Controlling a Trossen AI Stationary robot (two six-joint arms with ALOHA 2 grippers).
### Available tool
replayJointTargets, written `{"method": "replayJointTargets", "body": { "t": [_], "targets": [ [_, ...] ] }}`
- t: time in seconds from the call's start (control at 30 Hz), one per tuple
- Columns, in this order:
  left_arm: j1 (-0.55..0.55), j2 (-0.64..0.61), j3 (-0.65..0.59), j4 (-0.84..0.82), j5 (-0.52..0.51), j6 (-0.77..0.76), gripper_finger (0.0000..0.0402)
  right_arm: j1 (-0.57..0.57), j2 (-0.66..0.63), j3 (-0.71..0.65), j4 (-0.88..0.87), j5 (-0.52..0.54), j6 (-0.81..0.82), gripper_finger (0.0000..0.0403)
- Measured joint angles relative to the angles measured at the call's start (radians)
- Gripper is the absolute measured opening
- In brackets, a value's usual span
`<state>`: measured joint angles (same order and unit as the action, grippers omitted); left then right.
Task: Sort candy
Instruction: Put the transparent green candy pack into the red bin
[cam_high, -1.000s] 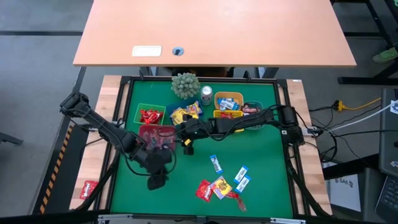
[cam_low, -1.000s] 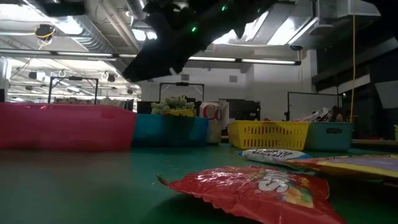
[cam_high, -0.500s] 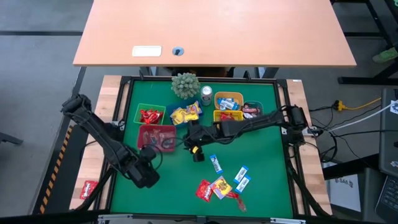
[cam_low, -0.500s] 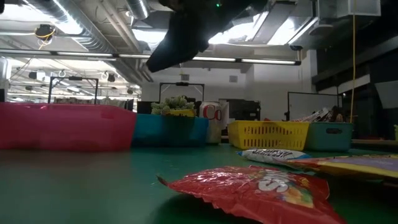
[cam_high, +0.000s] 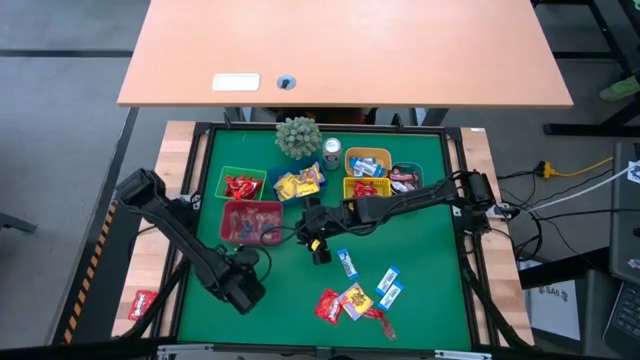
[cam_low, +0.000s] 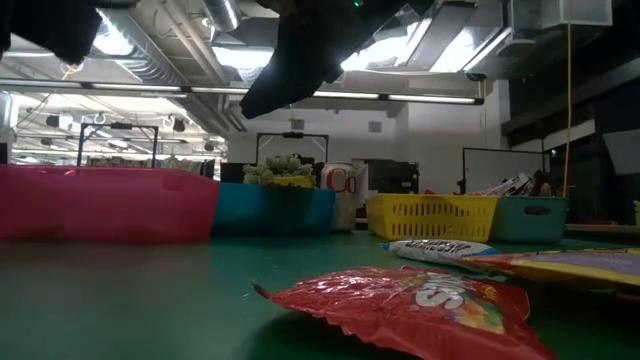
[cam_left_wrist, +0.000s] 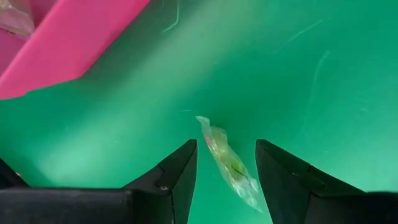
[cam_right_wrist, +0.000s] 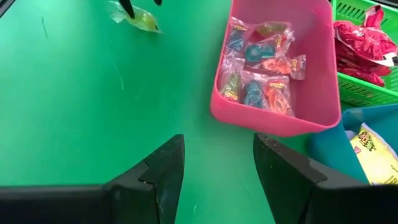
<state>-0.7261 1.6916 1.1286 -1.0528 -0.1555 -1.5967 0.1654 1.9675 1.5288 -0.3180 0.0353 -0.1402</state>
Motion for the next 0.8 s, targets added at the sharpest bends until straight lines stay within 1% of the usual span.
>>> {"method": "replayJointTargets", "body": {
  "t": [0.13, 0.37, 0.43, 0.57, 0.73, 0.77, 0.8],
  "targets": [
    [0.000, 0.045, 0.000, 0.000, 0.001, 0.001, 0.0151, 0.000, 0.000, 0.000, -0.001, -0.001, 0.000, 0.0191],
    [0.000, 0.118, 0.000, 0.000, 0.037, 0.014, 0.0150, 0.000, 0.000, 0.000, 0.000, -0.001, 0.000, 0.0191],
    [0.000, 0.126, 0.000, 0.000, 0.049, 0.031, 0.0145, 0.000, 0.000, 0.000, 0.000, -0.001, 0.000, 0.0191],
    [0.000, 0.128, 0.000, 0.002, 0.048, 0.035, 0.0108, 0.001, 0.000, 0.000, -0.010, -0.001, 0.000, 0.0191],
    [0.000, 0.128, 0.000, 0.028, 0.047, 0.036, 0.0034, 0.016, -0.024, -0.001, -0.082, -0.001, 0.003, 0.0191],
    [0.001, 0.128, 0.000, 0.034, 0.046, 0.036, 0.0020, 0.019, -0.033, -0.001, -0.119, 0.000, 0.004, 0.0191],
    [0.003, 0.128, 0.000, 0.042, 0.046, 0.036, 0.0011, 0.025, -0.038, -0.001, -0.144, 0.000, 0.005, 0.0191]
  ]
}}
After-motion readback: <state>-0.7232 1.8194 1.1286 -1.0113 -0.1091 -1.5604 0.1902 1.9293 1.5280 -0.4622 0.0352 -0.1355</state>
